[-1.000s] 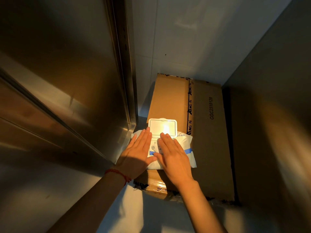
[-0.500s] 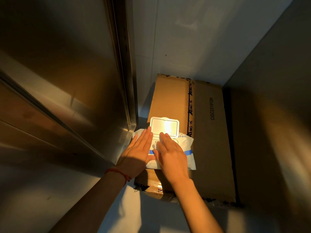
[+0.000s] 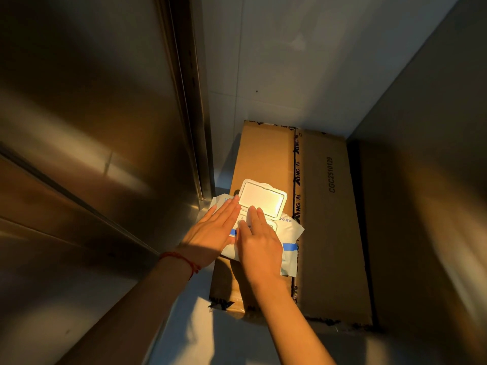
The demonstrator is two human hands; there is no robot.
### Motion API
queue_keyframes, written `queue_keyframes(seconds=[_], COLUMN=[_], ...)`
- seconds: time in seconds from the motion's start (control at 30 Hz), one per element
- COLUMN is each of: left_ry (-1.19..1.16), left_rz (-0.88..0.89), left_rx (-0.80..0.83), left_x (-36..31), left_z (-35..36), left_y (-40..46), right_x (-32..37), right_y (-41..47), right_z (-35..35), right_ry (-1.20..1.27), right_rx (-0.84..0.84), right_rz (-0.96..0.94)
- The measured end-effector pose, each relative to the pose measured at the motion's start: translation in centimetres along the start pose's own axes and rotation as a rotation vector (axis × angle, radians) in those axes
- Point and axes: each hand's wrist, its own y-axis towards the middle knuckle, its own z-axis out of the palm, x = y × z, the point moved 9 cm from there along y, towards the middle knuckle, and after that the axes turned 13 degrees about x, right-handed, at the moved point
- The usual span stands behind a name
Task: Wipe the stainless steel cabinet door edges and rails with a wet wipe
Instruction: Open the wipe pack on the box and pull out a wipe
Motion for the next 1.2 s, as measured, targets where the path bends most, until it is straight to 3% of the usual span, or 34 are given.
queue_keyframes(seconds=[0.5,1.2], left_ry=[-0.139,-0.172], left_rz=[0.036,-0.006], left_rx=[0.045,0.105], left_x=[-0.2,-0.4], left_z=[-0.1,-0.5], left_y=[-0.4,-0.8], right_x=[-0.3,-4.7], right_y=[-1.7,-4.5], right_z=[-3.6,-2.6], right_ry=[0.002,-0.214], right_rx=[-0.331,-0.366], right_rz=[-0.031,-0.223])
